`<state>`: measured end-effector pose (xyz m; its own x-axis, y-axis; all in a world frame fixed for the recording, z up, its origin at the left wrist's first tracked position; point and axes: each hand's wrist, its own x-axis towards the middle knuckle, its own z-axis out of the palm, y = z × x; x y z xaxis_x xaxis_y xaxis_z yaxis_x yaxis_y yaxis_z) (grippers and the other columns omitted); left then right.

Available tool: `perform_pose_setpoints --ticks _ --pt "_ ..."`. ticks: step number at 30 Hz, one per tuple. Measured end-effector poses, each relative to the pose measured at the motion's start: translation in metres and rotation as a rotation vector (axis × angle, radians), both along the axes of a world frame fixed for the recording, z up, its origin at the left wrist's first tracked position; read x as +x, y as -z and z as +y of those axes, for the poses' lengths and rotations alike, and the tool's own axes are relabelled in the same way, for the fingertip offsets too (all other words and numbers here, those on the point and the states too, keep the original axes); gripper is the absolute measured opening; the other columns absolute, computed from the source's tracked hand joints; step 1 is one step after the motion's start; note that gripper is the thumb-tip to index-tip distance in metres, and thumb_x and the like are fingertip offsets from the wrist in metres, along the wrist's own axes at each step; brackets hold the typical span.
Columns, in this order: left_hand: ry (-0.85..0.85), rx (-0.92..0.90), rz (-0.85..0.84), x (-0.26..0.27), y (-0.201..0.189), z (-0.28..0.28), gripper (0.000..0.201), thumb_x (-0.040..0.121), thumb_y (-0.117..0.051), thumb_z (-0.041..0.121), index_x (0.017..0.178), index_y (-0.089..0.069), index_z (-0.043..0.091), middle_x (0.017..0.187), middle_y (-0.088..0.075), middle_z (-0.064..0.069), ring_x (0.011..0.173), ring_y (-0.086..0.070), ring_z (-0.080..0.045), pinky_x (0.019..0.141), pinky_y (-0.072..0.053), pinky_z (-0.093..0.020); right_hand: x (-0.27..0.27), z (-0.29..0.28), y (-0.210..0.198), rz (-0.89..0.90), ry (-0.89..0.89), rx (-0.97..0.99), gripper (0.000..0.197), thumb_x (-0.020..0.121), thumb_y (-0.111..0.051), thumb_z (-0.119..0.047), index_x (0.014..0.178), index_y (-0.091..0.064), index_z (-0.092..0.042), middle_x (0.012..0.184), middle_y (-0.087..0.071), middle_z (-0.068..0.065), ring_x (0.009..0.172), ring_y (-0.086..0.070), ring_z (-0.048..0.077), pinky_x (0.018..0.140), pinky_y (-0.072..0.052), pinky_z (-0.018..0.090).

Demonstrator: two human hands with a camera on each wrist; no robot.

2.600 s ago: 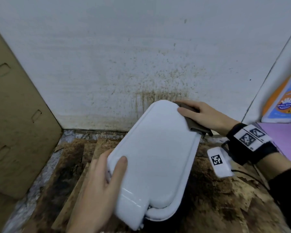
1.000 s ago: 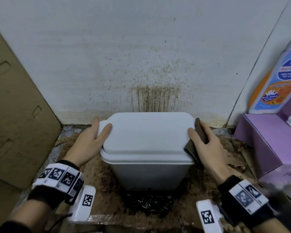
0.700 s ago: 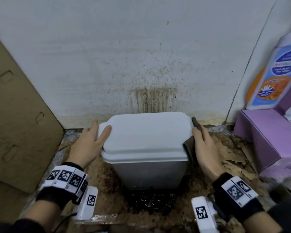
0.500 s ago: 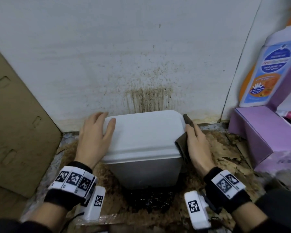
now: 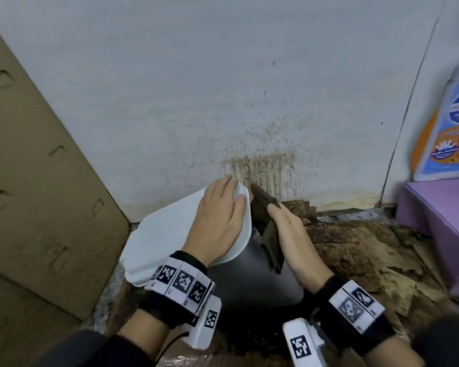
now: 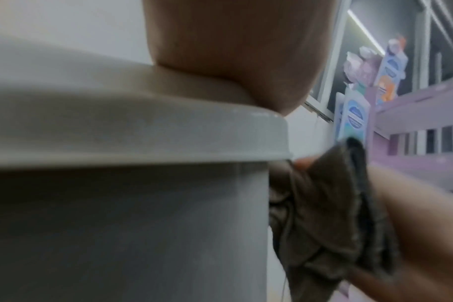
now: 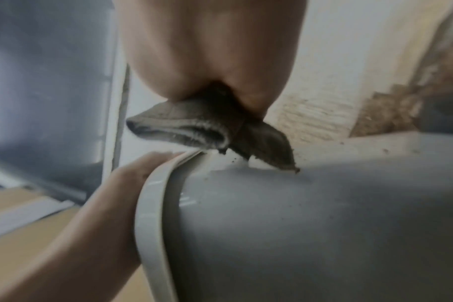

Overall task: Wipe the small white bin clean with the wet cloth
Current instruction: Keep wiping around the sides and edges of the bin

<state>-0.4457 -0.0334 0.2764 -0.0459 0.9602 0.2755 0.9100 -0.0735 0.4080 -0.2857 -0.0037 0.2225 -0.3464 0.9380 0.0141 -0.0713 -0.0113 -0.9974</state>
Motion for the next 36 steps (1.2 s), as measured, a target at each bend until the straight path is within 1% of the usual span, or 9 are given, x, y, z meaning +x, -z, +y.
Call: perform_pose_setpoints --ticks 4,6,9,11,15,20,25,30,36 --pt "-0.018 -0.018 -0.104 -0.019 -0.005 -0.006 0.052 0.108 -0.04 0.023 0.158 -0.029 0.012 0.166 -0.026 -0.001 0.152 -0.021 -0.015 0.119 -0.01 -0.018 -0.006 0.01 0.016 0.023 0.242 -0.13 0.053 0.099 -0.043 -0.061 0.142 -0.06 -0.035 0.14 -0.066 -0.005 0.133 -0.059 0.019 0.117 -0.043 0.046" --pt "0.001 -0.019 -0.119 -0.025 -0.004 -0.008 0.055 0.106 -0.045 0.023 0.158 -0.03 0.013 0.165 -0.027 0.0 0.152 -0.023 -0.015 0.121 -0.015 -0.022 -0.012 0.006 0.016 -0.019 0.248 -0.117 0.051 0.106 -0.039 -0.054 0.15 -0.053 -0.031 0.144 -0.06 -0.009 0.135 -0.054 0.014 0.114 -0.04 0.037" --pt "0.031 -0.045 -0.087 -0.026 0.001 -0.01 0.06 0.107 -0.045 0.029 0.161 -0.026 0.014 0.167 -0.023 0.004 0.153 -0.02 -0.01 0.112 -0.008 -0.005 -0.029 -0.008 0.007 -0.074 0.163 -0.024 0.048 0.111 -0.032 -0.047 0.158 -0.04 -0.036 0.159 -0.045 -0.016 0.147 -0.04 0.007 0.122 -0.031 0.034" --pt "0.044 -0.041 -0.079 -0.023 0.005 -0.011 0.062 0.109 -0.04 0.034 0.164 -0.02 0.016 0.17 -0.018 0.006 0.155 -0.015 -0.007 0.106 0.0 0.004 -0.04 -0.012 0.003 -0.137 0.073 0.051 0.05 0.113 -0.025 -0.045 0.163 -0.026 -0.039 0.17 -0.021 -0.021 0.157 -0.018 0.001 0.129 -0.015 0.03" --pt "0.057 -0.017 -0.085 -0.023 0.009 -0.009 0.065 0.108 -0.039 0.045 0.165 -0.02 0.021 0.171 -0.016 0.005 0.156 -0.012 -0.009 0.119 -0.007 -0.015 -0.051 -0.009 0.013 -0.172 0.038 0.073 0.051 0.111 -0.009 -0.051 0.161 -0.002 -0.045 0.158 0.007 -0.037 0.156 0.014 -0.005 0.132 0.004 0.039" --pt "0.054 -0.034 -0.078 -0.026 0.009 -0.008 0.066 0.098 -0.04 0.059 0.158 -0.035 0.032 0.169 -0.02 0.005 0.155 -0.016 -0.012 0.126 -0.017 -0.033 -0.063 -0.007 0.034 -0.075 0.129 0.134 0.036 0.107 -0.015 -0.062 0.135 -0.012 -0.084 0.171 -0.003 -0.031 0.157 0.0 -0.009 0.133 -0.006 0.04" --pt "0.024 -0.031 -0.099 -0.038 0.007 -0.006 0.064 0.096 -0.042 0.055 0.156 -0.04 0.031 0.167 -0.023 0.006 0.155 -0.018 -0.011 0.122 -0.018 -0.029 -0.042 0.005 0.09 -0.259 0.128 0.094 0.049 0.115 -0.021 -0.036 0.164 -0.019 -0.036 0.173 -0.014 -0.018 0.158 -0.009 -0.003 0.132 -0.007 0.034" --pt "0.019 -0.025 -0.132 -0.042 0.006 -0.006 0.054 0.103 -0.05 0.047 0.155 -0.041 0.034 0.166 -0.023 0.01 0.154 -0.018 -0.008 0.121 -0.018 -0.027 -0.018 0.015 0.137 -0.343 0.226 -0.106 0.05 0.115 -0.023 -0.035 0.165 -0.024 -0.031 0.172 -0.02 -0.013 0.159 -0.015 0.006 0.132 -0.011 0.038" --pt "-0.006 -0.008 -0.113 -0.047 0.008 -0.006 0.062 0.095 -0.041 0.053 0.154 -0.042 0.032 0.165 -0.025 0.009 0.153 -0.02 -0.01 0.118 -0.016 -0.023 -0.035 0.012 0.113 -0.296 0.292 -0.124 0.05 0.114 -0.021 -0.034 0.164 -0.028 -0.031 0.172 -0.024 -0.012 0.159 -0.017 0.007 0.131 -0.01 0.038"
